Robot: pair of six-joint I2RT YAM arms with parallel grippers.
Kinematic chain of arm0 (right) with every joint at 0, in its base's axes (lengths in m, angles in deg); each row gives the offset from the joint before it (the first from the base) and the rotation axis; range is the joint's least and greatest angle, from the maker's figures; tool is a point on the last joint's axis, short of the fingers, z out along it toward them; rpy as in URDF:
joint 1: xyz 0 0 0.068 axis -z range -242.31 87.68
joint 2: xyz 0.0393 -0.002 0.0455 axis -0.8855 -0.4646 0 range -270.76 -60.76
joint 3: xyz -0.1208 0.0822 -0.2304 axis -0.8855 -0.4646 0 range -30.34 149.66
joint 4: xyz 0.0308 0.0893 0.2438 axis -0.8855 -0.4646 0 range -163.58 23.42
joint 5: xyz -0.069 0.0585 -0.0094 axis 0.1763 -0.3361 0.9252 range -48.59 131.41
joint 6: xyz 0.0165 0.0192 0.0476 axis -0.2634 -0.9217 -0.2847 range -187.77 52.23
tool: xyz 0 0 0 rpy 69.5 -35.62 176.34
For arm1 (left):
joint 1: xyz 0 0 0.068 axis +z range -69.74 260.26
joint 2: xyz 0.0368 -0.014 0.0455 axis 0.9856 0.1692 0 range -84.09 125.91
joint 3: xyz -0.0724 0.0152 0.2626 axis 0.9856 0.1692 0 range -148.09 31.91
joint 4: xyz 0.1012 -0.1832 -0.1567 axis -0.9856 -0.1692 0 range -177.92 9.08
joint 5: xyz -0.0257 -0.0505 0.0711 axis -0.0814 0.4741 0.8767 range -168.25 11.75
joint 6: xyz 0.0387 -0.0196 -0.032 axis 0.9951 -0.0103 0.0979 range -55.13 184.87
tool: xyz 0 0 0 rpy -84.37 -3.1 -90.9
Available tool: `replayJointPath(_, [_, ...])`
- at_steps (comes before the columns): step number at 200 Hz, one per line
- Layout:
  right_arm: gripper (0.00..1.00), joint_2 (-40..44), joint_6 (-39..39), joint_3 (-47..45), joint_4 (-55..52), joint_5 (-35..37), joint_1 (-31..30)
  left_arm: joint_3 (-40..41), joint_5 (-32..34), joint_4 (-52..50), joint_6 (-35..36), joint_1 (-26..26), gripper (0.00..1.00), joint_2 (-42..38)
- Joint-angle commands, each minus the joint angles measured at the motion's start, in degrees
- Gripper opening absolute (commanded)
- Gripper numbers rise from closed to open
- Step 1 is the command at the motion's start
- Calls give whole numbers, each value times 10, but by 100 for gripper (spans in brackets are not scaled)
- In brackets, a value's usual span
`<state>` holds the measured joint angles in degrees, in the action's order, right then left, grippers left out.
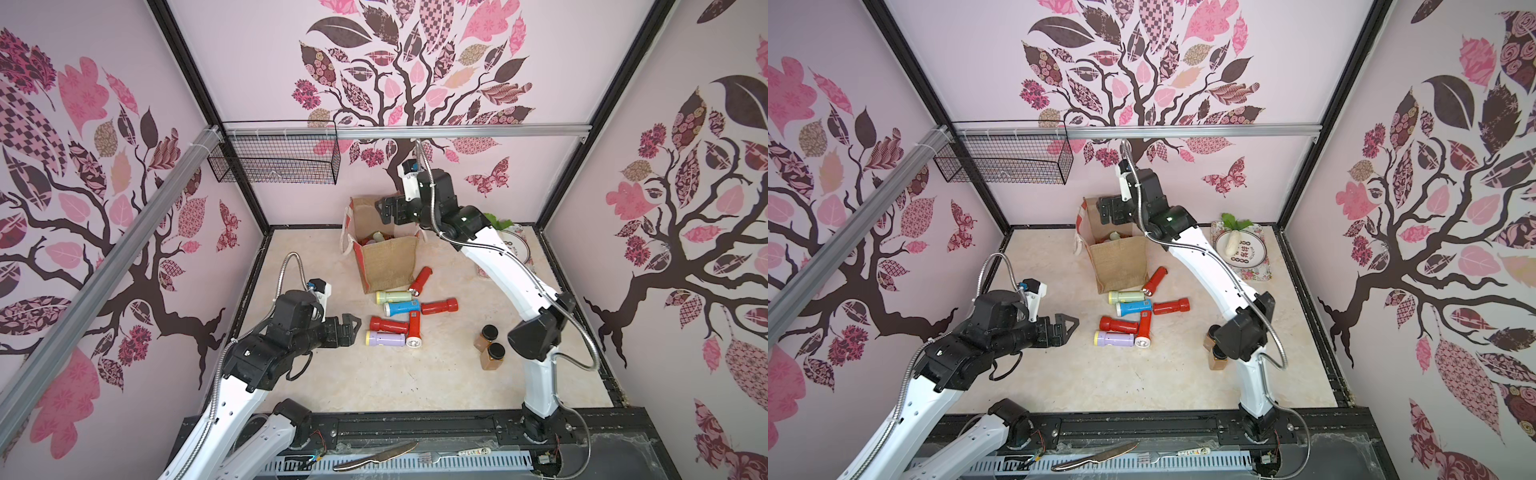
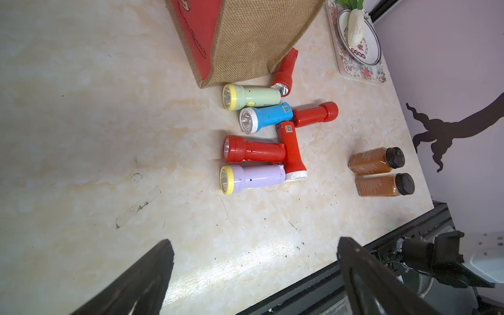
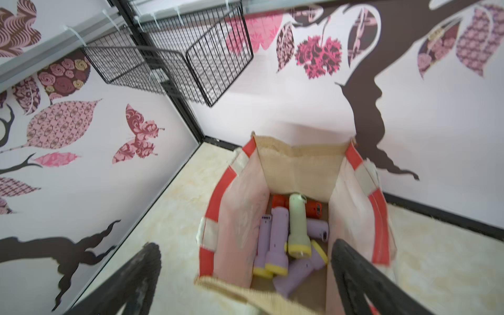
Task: Put the flashlights into the tote bags
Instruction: Pick up the flashlight from the center of the board.
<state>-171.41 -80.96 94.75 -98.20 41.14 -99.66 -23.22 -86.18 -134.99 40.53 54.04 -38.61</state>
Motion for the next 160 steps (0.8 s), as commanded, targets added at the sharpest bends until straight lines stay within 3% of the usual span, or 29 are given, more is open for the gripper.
replayJointPath(1, [100, 97, -20, -95, -61, -6, -1, 21, -31, 31, 10, 2, 96, 24])
replayJointPath(50, [100, 236, -39, -309, -101, -15, 0, 81, -59, 134, -39, -13, 91, 78])
replayJointPath(88, [100, 313, -61, -463, -65, -48, 4, 69, -14, 169, -62, -64, 86, 150])
replayJointPath(123, [100, 352, -21, -524, -66, -81, 40, 34, 12, 186, -67, -95, 83, 228])
replayJointPath(160, [100, 400, 25, -574, -60, -133, 85, 19, 28, 221, -22, -97, 82, 276])
